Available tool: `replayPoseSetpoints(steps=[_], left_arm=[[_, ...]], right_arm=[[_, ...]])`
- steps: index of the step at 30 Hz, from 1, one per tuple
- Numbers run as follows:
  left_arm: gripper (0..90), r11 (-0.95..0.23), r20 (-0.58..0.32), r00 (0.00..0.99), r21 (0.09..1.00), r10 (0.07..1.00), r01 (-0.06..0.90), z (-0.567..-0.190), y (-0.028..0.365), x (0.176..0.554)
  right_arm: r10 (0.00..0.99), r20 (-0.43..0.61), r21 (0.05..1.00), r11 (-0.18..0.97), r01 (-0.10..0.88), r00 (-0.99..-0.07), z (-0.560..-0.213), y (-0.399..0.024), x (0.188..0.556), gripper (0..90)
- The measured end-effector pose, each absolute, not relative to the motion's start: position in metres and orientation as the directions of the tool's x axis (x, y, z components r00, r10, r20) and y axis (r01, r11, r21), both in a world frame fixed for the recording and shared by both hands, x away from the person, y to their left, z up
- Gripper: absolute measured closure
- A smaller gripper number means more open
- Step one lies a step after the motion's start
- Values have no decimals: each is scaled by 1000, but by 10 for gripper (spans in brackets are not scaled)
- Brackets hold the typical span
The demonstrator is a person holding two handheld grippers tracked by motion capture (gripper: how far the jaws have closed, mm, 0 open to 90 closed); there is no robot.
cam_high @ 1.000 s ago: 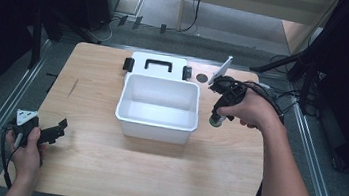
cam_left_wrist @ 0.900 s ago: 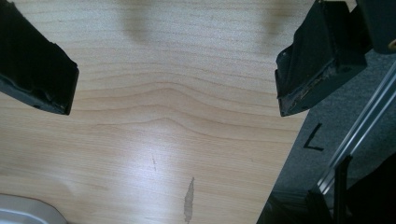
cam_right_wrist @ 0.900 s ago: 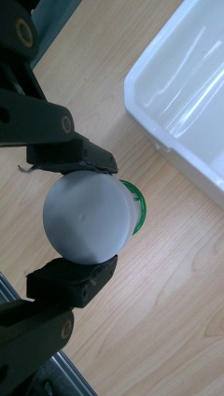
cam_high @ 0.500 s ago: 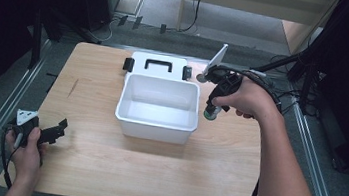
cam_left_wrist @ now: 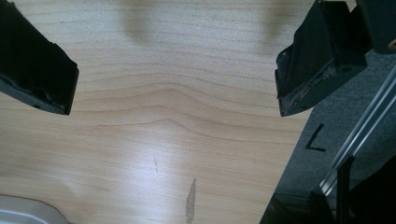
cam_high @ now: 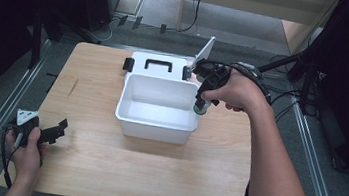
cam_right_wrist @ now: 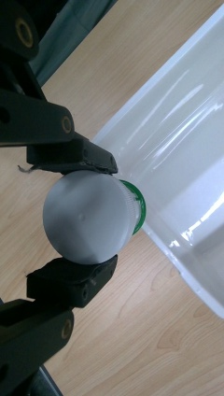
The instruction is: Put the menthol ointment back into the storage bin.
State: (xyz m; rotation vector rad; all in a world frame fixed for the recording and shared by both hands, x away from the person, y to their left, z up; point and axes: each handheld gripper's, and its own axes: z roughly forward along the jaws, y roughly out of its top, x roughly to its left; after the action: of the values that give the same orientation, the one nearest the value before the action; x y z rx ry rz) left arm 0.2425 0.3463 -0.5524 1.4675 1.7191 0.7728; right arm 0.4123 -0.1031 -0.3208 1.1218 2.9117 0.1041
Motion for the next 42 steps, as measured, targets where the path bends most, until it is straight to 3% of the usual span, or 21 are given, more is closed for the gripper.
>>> replayPoseSetpoints(steps=[22, 27, 32, 42], left_arm=[[2, 165, -148, -75, 821, 986, 546, -552, 346, 243], [2, 162, -145, -75, 820, 987, 549, -552, 346, 243], [2, 161, -144, -74, 820, 987, 549, -552, 346, 243], [2, 161, -144, -74, 820, 987, 550, -552, 346, 243]], right_arm=[[598, 3, 73, 799, 597, -801, -332, -72, 411, 516], [448, -60, 101, 892, 441, -892, -336, -68, 408, 516], [353, -82, 103, 933, 344, -932, -342, -65, 405, 516], [263, -117, 81, 964, 255, -958, -353, -65, 405, 516]])
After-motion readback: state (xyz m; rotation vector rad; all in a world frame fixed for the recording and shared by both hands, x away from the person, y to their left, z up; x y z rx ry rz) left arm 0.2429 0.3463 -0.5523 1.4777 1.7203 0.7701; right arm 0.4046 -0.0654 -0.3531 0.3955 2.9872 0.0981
